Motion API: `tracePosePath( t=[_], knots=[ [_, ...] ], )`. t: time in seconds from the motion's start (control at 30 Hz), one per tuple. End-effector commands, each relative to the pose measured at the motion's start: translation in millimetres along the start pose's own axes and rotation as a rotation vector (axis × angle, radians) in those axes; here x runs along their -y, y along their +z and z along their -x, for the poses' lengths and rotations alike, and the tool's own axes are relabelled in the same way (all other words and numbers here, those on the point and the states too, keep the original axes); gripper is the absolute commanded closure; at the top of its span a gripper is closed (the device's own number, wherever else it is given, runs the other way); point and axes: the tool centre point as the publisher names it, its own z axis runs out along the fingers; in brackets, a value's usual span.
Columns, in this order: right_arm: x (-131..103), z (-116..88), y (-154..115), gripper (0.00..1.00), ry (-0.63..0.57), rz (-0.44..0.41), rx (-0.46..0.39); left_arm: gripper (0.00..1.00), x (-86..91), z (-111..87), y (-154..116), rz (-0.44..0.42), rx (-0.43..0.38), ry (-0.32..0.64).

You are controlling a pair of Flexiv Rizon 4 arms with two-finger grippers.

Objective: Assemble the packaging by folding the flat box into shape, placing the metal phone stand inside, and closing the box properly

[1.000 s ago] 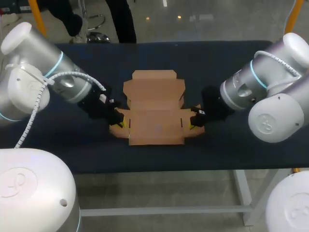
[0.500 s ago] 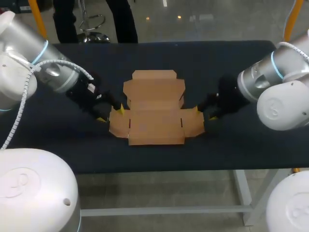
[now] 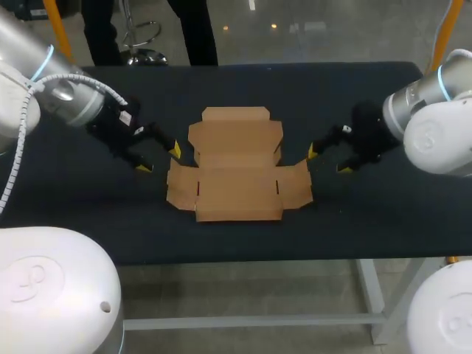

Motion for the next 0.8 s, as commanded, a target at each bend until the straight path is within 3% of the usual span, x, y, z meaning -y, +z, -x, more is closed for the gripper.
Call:
tracePosePath(
  t=[0.03, 0.33, 0.8],
  knots=[
    [-3.0, 2.6, -5.2, 0.0, -0.002, -0.209, -0.291, 0.0, -1.5, -0.5, -0.7, -0.002, 0.003, 0.0],
    [-6.9, 3.2, -8.8, 0.0, -0.014, -0.194, -0.311, 0.0, 3.8, -7.2, 2.4, 0.024, 0.002, 0.043],
    [-59.3, 3.3, -6.7, 0.0, -0.066, -0.19, -0.47, 0.0, 43.0, -30.4, -10.5, 0.088, -0.036, 0.237]
  ],
)
